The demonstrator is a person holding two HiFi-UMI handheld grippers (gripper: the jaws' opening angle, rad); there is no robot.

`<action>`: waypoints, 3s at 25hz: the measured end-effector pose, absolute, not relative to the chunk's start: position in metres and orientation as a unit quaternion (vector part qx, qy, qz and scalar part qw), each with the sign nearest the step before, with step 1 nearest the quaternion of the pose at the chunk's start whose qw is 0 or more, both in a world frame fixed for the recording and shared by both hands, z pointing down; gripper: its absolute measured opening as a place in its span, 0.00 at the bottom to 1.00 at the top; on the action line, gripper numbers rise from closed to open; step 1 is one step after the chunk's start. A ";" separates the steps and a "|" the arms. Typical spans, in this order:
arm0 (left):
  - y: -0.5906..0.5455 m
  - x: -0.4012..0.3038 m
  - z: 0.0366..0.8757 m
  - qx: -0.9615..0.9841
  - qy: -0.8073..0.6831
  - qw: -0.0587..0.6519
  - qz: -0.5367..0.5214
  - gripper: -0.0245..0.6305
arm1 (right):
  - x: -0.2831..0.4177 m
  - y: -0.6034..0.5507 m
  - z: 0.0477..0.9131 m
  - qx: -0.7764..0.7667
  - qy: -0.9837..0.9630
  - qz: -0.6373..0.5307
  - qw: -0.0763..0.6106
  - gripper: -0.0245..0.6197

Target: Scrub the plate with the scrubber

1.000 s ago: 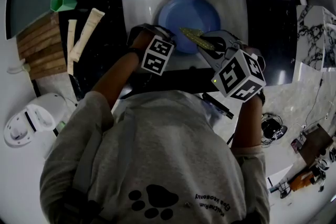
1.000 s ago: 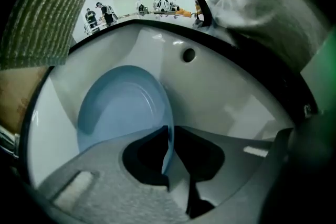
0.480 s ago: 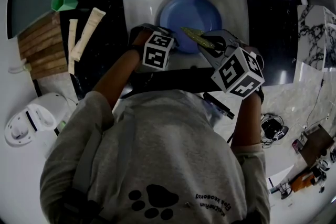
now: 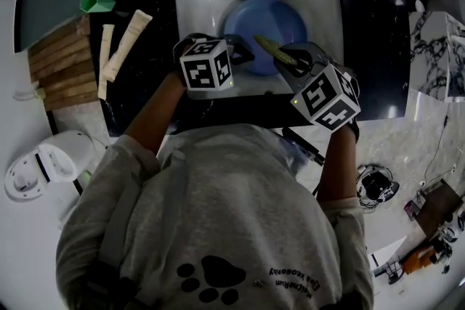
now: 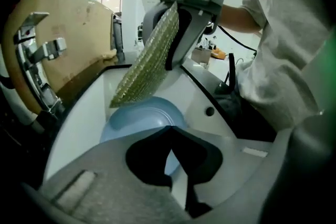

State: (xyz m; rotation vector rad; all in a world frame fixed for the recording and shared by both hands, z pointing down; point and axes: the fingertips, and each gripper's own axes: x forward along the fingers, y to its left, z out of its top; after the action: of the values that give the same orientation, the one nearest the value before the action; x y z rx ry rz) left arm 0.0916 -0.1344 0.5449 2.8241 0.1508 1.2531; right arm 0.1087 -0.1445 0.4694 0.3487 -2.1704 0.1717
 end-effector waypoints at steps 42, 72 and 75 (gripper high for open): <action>-0.179 -0.002 0.260 0.857 -0.512 -0.057 0.010 0.05 | 0.114 -0.181 0.269 0.553 -0.832 -0.027 0.033 0.14; -0.149 0.034 0.292 0.834 -0.547 -0.064 0.038 0.05 | 0.112 -0.149 0.290 0.501 -0.864 -0.052 0.016 0.14; -0.148 0.039 0.298 0.833 -0.549 -0.061 0.041 0.05 | 0.115 -0.149 0.296 0.497 -0.866 -0.049 0.018 0.14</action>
State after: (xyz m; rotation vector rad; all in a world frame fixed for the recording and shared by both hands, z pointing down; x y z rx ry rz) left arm 0.0393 -0.1476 0.2977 2.7227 -1.7943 0.1340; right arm 0.1153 -0.1492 0.2958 1.5427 -2.6900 -0.1518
